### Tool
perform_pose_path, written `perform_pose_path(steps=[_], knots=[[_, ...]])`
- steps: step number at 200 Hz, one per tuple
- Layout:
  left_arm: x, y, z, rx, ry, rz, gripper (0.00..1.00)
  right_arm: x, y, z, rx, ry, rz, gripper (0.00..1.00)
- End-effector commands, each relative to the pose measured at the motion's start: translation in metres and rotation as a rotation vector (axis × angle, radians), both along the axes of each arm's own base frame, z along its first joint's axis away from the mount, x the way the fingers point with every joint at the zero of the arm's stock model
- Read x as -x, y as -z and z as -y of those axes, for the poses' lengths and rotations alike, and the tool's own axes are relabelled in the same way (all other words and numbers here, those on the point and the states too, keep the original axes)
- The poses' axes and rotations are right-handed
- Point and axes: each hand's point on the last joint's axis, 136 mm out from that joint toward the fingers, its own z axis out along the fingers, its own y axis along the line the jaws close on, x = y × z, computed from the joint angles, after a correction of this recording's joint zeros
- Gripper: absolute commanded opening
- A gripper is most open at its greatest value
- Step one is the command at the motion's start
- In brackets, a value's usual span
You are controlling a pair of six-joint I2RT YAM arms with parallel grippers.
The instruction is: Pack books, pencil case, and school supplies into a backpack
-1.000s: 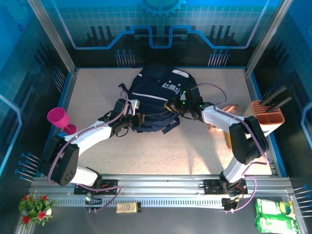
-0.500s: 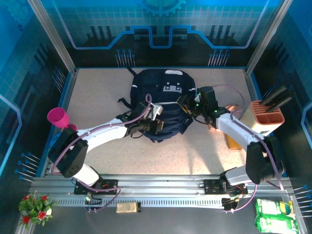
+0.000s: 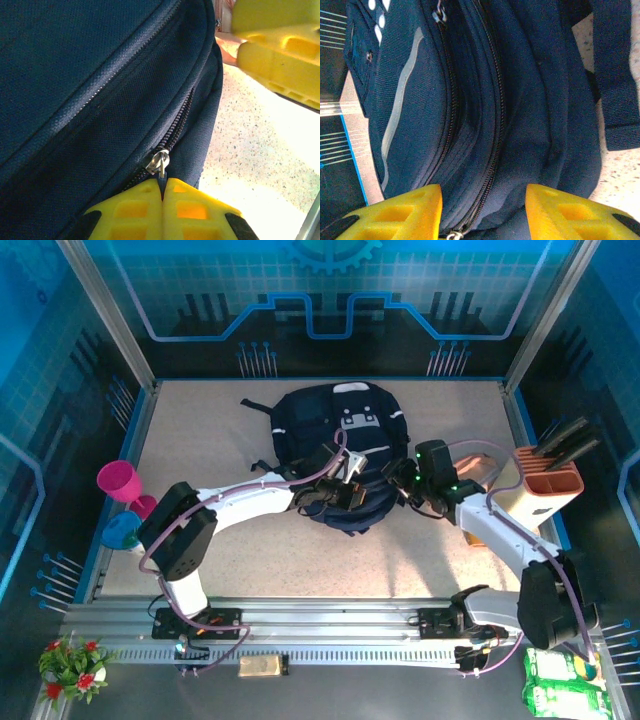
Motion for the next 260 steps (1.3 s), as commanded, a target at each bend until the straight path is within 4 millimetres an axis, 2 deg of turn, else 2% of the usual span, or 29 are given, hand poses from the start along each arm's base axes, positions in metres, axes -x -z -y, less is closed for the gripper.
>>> perform_pose_path(steps=[1, 34, 81, 125, 147, 219, 260], knots=[[0.001, -0.013, 0.011, 0.04, 0.026, 0.0, 0.0, -0.009, 0.001, -0.01, -0.071, -0.014, 0.001, 0.44], [0.004, -0.013, 0.011, 0.046, 0.029, -0.009, 0.0, -0.013, 0.007, -0.016, -0.091, -0.019, -0.015, 0.41], [0.006, -0.011, 0.012, 0.05, 0.032, -0.022, 0.0, -0.01, 0.027, -0.014, -0.095, 0.01, -0.08, 0.33], [0.011, -0.011, 0.004, 0.015, 0.044, -0.019, 0.0, -0.021, 0.031, -0.007, -0.039, 0.04, -0.069, 0.16], [0.014, -0.006, -0.016, -0.08, 0.032, 0.002, 0.0, -0.028, 0.027, 0.005, 0.034, 0.068, -0.044, 0.12], [0.035, 0.015, -0.098, -0.371, -0.013, -0.01, 0.0, -0.034, 0.022, 0.026, 0.127, 0.12, -0.03, 0.09], [0.031, 0.023, -0.135, -0.477, -0.094, -0.021, 0.0, -0.032, 0.024, 0.029, 0.116, 0.143, -0.04, 0.07]])
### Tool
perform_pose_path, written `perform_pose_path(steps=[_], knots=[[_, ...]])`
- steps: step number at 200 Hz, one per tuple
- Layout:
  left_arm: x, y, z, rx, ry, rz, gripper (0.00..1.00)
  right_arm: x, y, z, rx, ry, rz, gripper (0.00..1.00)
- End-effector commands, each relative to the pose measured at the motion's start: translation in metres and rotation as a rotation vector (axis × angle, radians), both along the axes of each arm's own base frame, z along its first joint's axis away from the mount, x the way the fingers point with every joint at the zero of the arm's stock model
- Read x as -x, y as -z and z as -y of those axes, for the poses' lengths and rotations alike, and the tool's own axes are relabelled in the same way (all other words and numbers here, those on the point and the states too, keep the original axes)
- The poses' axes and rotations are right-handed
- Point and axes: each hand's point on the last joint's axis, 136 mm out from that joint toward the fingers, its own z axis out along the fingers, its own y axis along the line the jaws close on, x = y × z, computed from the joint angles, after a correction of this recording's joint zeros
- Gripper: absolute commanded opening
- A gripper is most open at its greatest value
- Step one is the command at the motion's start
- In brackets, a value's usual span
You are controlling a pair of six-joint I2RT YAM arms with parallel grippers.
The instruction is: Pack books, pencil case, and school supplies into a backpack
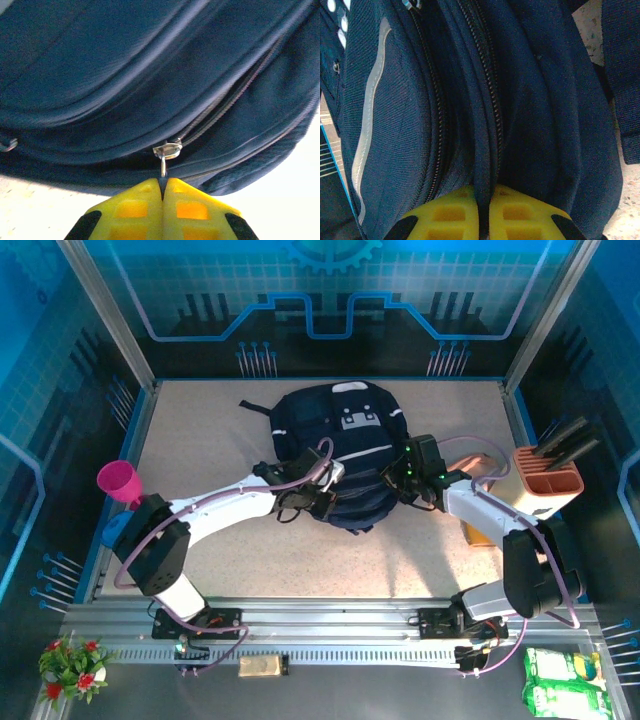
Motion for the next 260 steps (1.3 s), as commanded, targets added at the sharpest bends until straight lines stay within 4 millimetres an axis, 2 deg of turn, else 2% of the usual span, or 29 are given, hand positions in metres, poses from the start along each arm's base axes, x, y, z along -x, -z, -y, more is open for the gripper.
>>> perform_pose_path(steps=[1, 62, 74, 101, 145, 165, 188, 260], knots=[[0.011, 0.006, -0.042, -0.143, -0.043, -0.029, 0.0, -0.012, 0.0, 0.029, 0.083, 0.104, 0.023, 0.07], [-0.009, 0.012, -0.07, -0.158, -0.152, -0.017, 0.0, -0.009, 0.0, 0.033, 0.073, 0.122, 0.024, 0.07], [-0.014, 0.011, -0.071, -0.133, -0.163, -0.02, 0.0, -0.009, 0.001, 0.033, 0.073, 0.121, 0.021, 0.07], [-0.02, 0.009, -0.061, 0.029, -0.166, -0.055, 0.0, -0.009, 0.004, 0.032, 0.062, 0.109, 0.002, 0.07], [-0.039, 0.014, -0.085, 0.037, -0.244, -0.056, 0.0, -0.006, 0.009, 0.034, 0.074, 0.104, -0.018, 0.07], [-0.046, 0.015, -0.086, 0.069, -0.24, -0.058, 0.0, -0.006, 0.01, 0.035, 0.075, 0.104, -0.019, 0.08], [-0.06, 0.017, -0.091, 0.078, -0.251, -0.053, 0.0, -0.006, 0.012, 0.035, 0.078, 0.095, -0.022, 0.08], [-0.12, 0.014, -0.102, 0.155, -0.311, -0.046, 0.0, -0.008, 0.012, 0.027, 0.037, 0.054, -0.013, 0.08]])
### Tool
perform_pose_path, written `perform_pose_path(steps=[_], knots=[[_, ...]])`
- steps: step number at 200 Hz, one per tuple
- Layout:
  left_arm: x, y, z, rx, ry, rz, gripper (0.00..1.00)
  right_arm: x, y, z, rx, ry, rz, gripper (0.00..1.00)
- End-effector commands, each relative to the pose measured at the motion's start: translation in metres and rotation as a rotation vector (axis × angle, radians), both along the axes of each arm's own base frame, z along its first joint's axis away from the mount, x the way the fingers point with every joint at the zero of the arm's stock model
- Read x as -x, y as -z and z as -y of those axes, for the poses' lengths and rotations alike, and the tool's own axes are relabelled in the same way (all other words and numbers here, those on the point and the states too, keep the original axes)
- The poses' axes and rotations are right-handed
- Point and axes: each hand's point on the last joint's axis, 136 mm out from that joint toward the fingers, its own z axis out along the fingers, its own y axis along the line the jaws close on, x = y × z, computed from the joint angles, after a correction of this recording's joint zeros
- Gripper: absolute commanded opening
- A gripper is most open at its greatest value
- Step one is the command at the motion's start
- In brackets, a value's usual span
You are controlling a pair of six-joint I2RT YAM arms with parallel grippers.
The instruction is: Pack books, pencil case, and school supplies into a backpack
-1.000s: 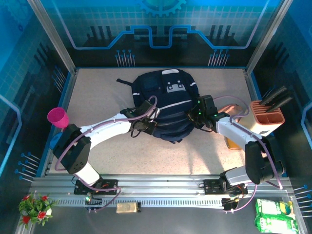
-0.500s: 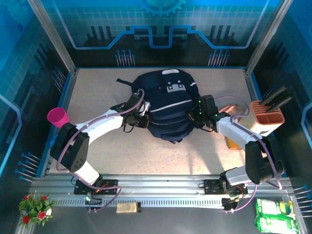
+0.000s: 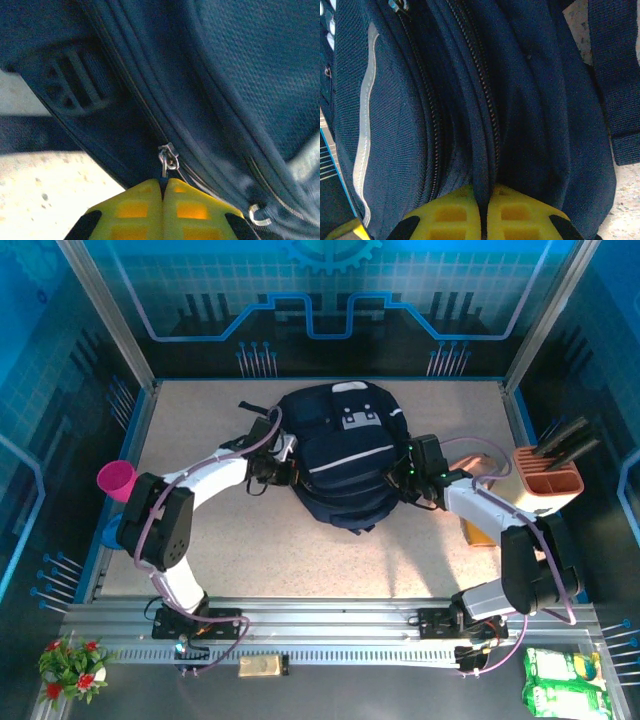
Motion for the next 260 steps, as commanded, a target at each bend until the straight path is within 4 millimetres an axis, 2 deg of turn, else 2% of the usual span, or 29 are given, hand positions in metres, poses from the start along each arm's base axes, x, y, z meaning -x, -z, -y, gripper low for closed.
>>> perform_pose_path(steps=[1, 60, 118, 152, 179, 183, 206, 229, 246, 260], knots=[[-0.03, -0.009, -0.015, -0.004, -0.051, 0.042, 0.0, -0.005, 0.006, 0.021, 0.054, 0.047, 0.008, 0.08], [-0.071, -0.002, -0.022, -0.009, -0.129, 0.045, 0.0, -0.006, 0.006, 0.011, 0.028, -0.016, 0.012, 0.09], [-0.099, -0.006, -0.027, 0.122, -0.232, 0.004, 0.0, -0.005, 0.009, 0.0, 0.014, -0.078, 0.006, 0.09], [-0.101, -0.013, -0.038, 0.142, -0.295, 0.029, 0.0, -0.007, 0.01, -0.02, 0.0, -0.161, 0.012, 0.09], [-0.094, -0.019, -0.066, 0.132, -0.388, 0.068, 0.0, -0.004, 0.017, -0.041, 0.008, -0.241, 0.006, 0.1], [-0.093, -0.02, -0.07, 0.133, -0.4, 0.073, 0.0, -0.011, 0.007, -0.047, 0.003, -0.254, 0.033, 0.1], [-0.085, -0.025, -0.09, 0.134, -0.451, 0.088, 0.0, -0.016, 0.002, -0.065, 0.014, -0.33, 0.059, 0.15], [-0.074, -0.033, -0.105, 0.114, -0.486, 0.101, 0.19, -0.02, -0.011, -0.062, 0.151, -0.37, 0.102, 0.31], [-0.063, -0.041, -0.111, 0.093, -0.502, 0.106, 0.41, -0.017, -0.024, -0.048, 0.247, -0.372, 0.13, 0.46], [-0.053, -0.049, -0.114, 0.081, -0.503, 0.11, 0.53, -0.011, -0.031, -0.032, 0.32, -0.356, 0.136, 0.54]])
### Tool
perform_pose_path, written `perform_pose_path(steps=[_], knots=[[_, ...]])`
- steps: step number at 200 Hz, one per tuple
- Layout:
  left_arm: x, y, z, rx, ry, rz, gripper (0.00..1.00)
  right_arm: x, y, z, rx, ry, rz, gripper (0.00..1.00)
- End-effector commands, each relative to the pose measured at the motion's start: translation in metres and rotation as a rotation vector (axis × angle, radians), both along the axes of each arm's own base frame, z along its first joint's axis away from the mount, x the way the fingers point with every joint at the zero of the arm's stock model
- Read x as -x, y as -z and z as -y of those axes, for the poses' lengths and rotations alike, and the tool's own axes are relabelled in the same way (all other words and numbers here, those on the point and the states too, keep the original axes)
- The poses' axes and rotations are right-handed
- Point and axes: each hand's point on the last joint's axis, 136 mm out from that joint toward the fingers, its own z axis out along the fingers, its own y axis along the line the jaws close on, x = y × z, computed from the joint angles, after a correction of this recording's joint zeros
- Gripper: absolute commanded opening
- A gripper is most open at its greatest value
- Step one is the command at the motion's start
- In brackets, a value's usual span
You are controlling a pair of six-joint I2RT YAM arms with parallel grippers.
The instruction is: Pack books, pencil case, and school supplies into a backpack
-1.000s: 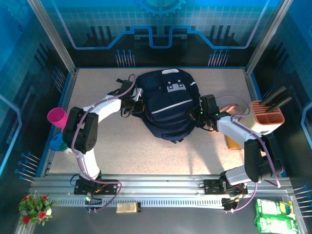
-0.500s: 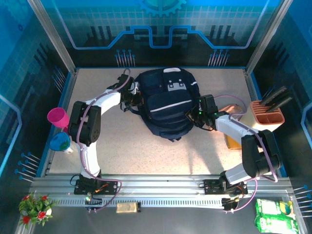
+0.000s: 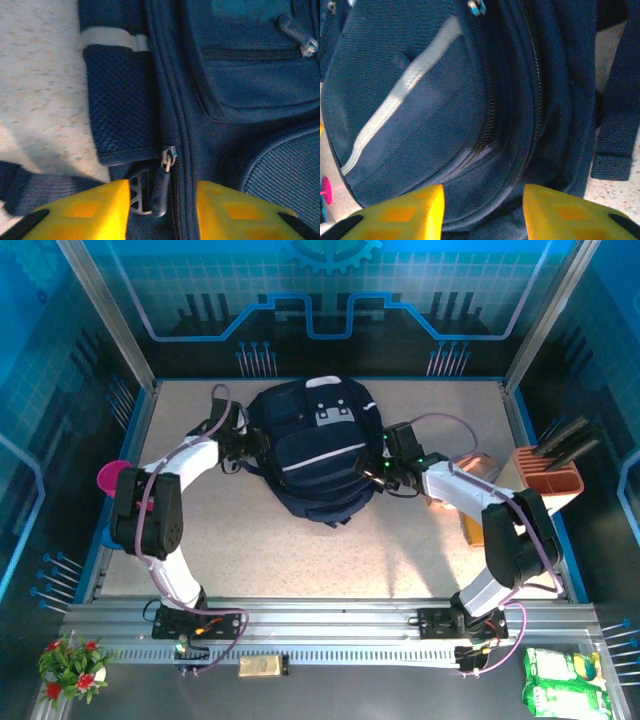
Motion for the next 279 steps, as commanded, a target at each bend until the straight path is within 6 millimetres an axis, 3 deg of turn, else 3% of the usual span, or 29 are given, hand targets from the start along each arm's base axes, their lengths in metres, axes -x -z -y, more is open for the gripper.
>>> perform_pose_path(steps=[1, 26, 62, 108, 149, 196, 212, 238, 279], knots=[[0.014, -0.024, -0.013, -0.036, -0.043, 0.031, 0.53, 0.008, -0.02, 0.029, 0.171, 0.001, 0.065, 0.55], [0.032, -0.038, -0.013, -0.025, -0.044, 0.03, 0.65, 0.022, -0.019, 0.066, 0.327, 0.066, 0.073, 0.64], [0.052, -0.061, -0.009, 0.004, -0.025, 0.035, 0.78, 0.036, 0.001, 0.116, 0.48, 0.163, -0.01, 0.7], [0.064, -0.092, -0.009, -0.005, 0.016, 0.115, 0.99, 0.013, 0.013, 0.157, 0.566, 0.219, -0.081, 0.7], [0.069, -0.098, -0.008, -0.008, 0.042, 0.153, 0.99, -0.001, 0.028, 0.194, 0.648, 0.298, -0.164, 0.71], [0.068, -0.098, -0.008, -0.007, 0.046, 0.152, 0.99, -0.018, 0.054, 0.182, 0.619, 0.14, -0.23, 0.71], [0.069, -0.098, -0.009, -0.013, 0.043, 0.157, 0.99, -0.016, 0.066, 0.175, 0.601, 0.082, -0.264, 0.69], [0.07, -0.098, -0.008, -0.006, 0.046, 0.157, 0.99, -0.008, 0.079, 0.146, 0.54, -0.051, -0.267, 0.64], [0.07, -0.099, -0.005, 0.007, 0.056, 0.156, 0.99, 0.018, 0.086, 0.106, 0.505, -0.223, -0.277, 0.59]])
